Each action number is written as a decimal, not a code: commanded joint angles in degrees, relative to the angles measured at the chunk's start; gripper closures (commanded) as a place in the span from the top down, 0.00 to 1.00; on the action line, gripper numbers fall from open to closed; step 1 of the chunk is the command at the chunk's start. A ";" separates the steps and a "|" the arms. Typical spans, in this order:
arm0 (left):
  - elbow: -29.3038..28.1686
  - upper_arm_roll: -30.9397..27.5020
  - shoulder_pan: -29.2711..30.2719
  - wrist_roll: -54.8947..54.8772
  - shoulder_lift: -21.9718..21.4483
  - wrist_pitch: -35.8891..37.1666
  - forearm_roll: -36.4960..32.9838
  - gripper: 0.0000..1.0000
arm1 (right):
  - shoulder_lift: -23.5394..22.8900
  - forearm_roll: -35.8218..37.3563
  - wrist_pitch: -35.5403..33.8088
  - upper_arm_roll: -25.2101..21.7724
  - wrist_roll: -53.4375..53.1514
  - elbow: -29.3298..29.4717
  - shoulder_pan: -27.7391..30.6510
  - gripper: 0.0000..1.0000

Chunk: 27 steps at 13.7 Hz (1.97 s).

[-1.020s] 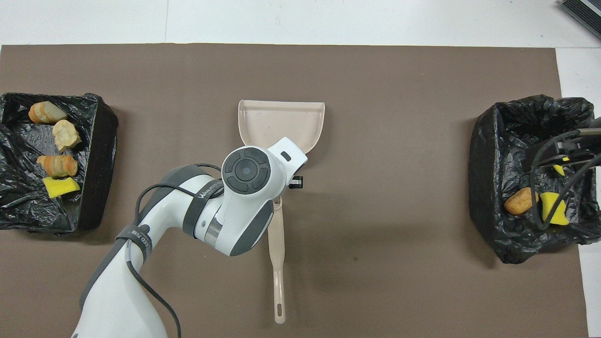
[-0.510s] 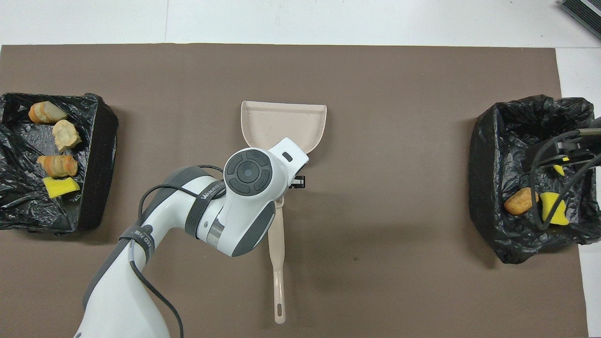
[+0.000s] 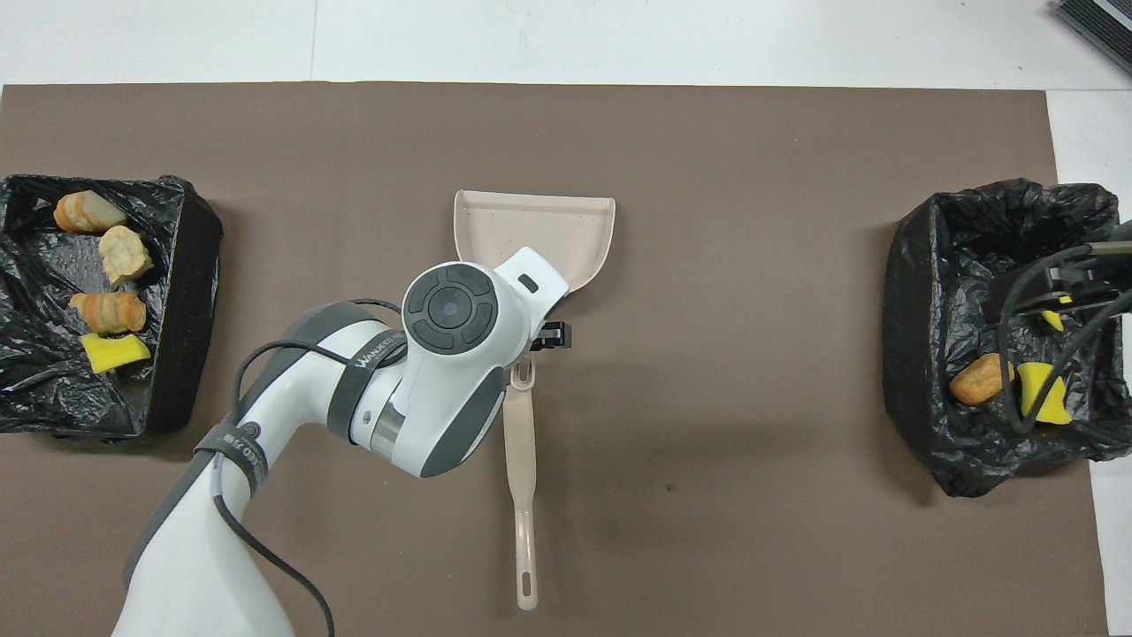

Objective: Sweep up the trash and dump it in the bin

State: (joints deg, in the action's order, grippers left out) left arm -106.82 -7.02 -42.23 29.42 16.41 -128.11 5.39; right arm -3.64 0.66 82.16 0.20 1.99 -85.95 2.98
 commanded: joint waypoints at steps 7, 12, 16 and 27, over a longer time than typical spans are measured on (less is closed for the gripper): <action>1.35 -0.89 7.67 -3.20 -10.15 10.86 -4.51 1.00 | -0.05 -1.18 -0.69 0.15 -0.85 0.26 0.28 1.00; 1.35 -0.81 18.74 -17.17 -17.89 19.12 -4.51 1.00 | -0.05 -1.18 -0.69 0.15 -0.85 0.26 0.28 1.00; 1.35 -0.89 25.08 -26.58 -21.06 24.13 -4.51 1.00 | -0.05 -1.18 -0.69 0.15 -0.85 0.26 0.28 1.00; 10.49 -2.39 32.64 -39.94 -24.41 36.44 -10.05 1.00 | -0.05 -1.18 -0.69 0.15 -0.85 0.26 0.28 1.00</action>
State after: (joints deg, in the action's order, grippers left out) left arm -96.67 -8.99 -11.14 -6.36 -7.48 -93.56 -3.91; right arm -3.64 0.66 82.16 0.20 1.99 -85.95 2.98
